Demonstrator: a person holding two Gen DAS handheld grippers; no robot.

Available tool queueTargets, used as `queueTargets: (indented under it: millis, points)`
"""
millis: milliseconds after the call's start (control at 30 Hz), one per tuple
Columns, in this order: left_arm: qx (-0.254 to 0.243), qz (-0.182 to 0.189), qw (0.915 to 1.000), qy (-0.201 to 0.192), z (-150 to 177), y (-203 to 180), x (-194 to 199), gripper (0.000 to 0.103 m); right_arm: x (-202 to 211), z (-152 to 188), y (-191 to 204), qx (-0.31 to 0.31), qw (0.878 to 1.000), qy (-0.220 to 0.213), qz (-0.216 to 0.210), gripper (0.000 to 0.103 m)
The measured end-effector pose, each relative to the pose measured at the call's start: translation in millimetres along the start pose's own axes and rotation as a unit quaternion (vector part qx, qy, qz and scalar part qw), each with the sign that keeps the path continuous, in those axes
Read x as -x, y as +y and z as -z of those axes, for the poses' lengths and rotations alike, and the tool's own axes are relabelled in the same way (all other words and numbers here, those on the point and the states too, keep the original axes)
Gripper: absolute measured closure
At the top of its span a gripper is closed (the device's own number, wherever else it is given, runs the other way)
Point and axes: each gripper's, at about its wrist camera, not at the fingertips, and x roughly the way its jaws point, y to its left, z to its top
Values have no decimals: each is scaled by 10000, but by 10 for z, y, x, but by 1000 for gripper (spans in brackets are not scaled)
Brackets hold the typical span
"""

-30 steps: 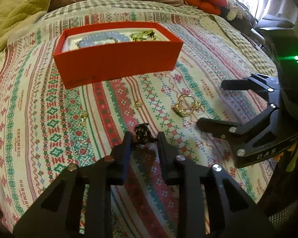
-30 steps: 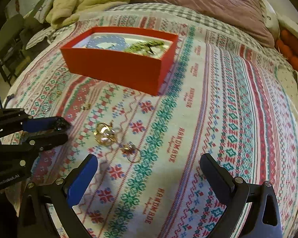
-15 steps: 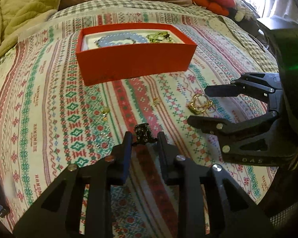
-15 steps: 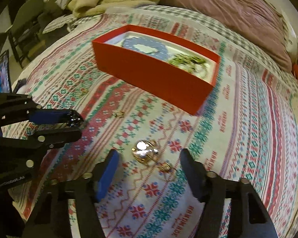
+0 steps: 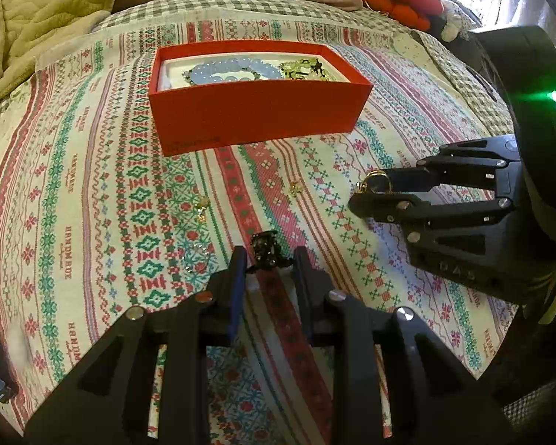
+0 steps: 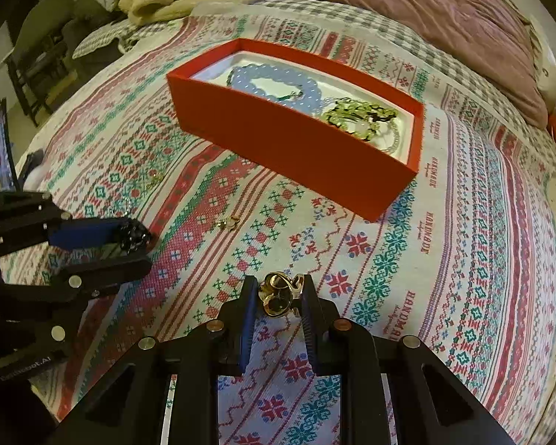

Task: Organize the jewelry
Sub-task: 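Grasp a gold ring with the right tool while the left tool holds the black charm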

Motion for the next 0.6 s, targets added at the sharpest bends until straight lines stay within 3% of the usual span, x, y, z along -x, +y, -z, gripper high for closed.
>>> queueTargets:
  millis: [600]
  points:
    - [396, 49, 9986, -336, -413, 236, 307, 76, 414, -267, -261, -780, 9964, -253, -220, 80]
